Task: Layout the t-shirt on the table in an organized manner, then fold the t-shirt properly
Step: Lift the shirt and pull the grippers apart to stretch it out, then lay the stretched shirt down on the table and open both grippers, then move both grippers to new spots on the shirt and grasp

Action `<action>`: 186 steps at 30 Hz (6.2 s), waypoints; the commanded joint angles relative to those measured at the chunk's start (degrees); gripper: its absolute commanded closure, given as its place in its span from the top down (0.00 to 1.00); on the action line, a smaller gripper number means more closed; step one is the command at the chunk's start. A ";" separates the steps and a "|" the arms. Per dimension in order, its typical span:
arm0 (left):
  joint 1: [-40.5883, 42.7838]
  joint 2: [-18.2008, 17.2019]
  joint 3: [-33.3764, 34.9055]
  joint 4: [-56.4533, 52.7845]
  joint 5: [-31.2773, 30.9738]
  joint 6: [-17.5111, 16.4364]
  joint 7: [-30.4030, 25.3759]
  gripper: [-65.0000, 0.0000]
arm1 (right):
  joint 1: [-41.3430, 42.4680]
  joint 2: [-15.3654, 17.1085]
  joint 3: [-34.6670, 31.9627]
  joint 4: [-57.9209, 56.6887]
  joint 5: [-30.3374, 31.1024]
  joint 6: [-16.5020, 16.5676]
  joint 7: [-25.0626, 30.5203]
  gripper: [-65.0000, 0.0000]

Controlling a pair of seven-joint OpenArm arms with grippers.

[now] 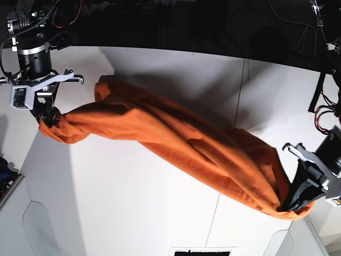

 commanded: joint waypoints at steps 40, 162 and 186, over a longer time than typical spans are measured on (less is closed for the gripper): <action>-17.25 1.92 30.77 -43.85 -2.05 -11.39 4.55 0.46 | 12.04 2.86 -3.15 -27.34 12.85 13.25 -1.70 0.61; 11.80 1.62 -2.49 -34.42 -8.04 -12.54 8.09 0.49 | 45.48 -11.39 -62.60 -56.02 -17.64 -3.78 0.94 0.00; 1.66 7.30 13.29 -34.42 -2.56 -12.54 5.77 0.49 | 39.01 -11.26 -14.75 -49.35 -6.67 -3.74 -7.08 0.62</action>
